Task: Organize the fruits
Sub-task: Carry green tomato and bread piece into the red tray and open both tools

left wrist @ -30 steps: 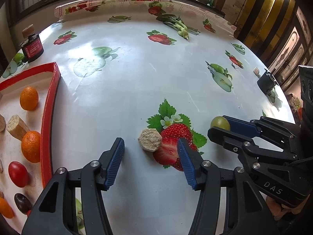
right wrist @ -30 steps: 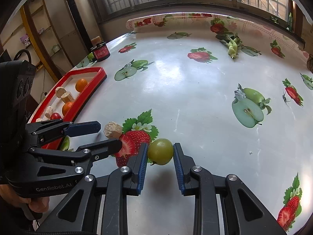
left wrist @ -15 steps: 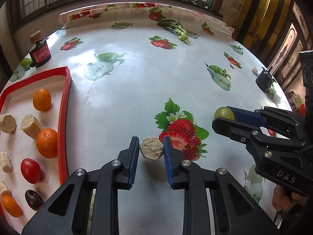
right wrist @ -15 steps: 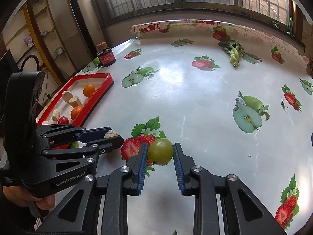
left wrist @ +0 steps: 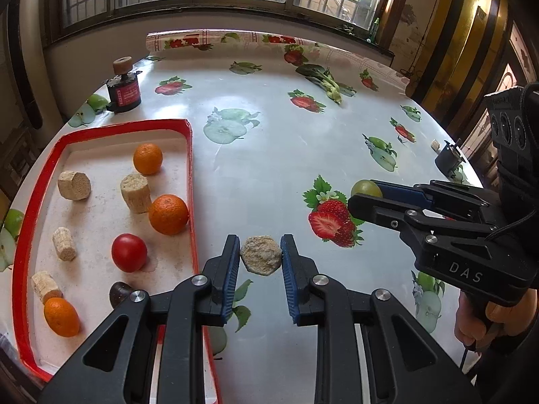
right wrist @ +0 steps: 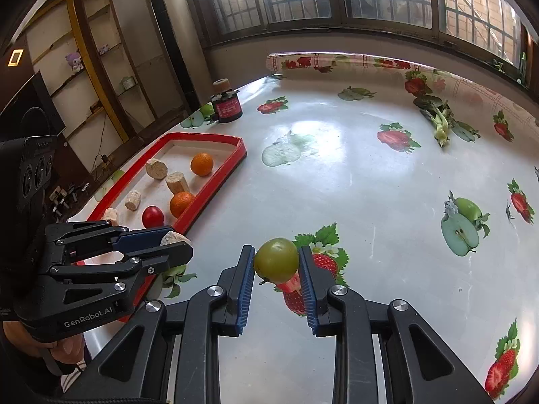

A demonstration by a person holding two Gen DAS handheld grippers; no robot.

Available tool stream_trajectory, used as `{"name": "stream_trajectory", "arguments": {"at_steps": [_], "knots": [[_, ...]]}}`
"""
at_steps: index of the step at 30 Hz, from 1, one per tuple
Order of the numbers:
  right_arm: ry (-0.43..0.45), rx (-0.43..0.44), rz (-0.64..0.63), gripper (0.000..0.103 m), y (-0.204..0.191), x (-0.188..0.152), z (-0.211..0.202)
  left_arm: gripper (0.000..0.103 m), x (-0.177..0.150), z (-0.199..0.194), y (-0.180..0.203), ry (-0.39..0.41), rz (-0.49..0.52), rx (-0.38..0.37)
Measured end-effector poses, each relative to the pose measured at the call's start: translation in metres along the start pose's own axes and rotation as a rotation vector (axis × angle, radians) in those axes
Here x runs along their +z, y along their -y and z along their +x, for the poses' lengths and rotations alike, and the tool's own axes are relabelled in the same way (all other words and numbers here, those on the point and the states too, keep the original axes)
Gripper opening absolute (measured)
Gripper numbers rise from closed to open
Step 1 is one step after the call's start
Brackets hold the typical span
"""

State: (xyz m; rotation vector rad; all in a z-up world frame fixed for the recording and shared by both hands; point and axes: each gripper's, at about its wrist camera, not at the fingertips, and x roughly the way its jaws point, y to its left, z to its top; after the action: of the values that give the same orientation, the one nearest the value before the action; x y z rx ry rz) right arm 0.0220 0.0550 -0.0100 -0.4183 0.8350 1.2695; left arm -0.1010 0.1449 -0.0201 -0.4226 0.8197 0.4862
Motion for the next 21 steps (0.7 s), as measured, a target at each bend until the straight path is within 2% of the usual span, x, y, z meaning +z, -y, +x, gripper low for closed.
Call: {"name": "stream_trajectory", "arguments": {"at_steps": [21], "knots": [[0.002, 0.106, -0.116, 0.026, -0.081, 0.027, 0.022, 0.022, -0.029, -0.04, -0.09, 0.035, -0.138, 0.105]]}}
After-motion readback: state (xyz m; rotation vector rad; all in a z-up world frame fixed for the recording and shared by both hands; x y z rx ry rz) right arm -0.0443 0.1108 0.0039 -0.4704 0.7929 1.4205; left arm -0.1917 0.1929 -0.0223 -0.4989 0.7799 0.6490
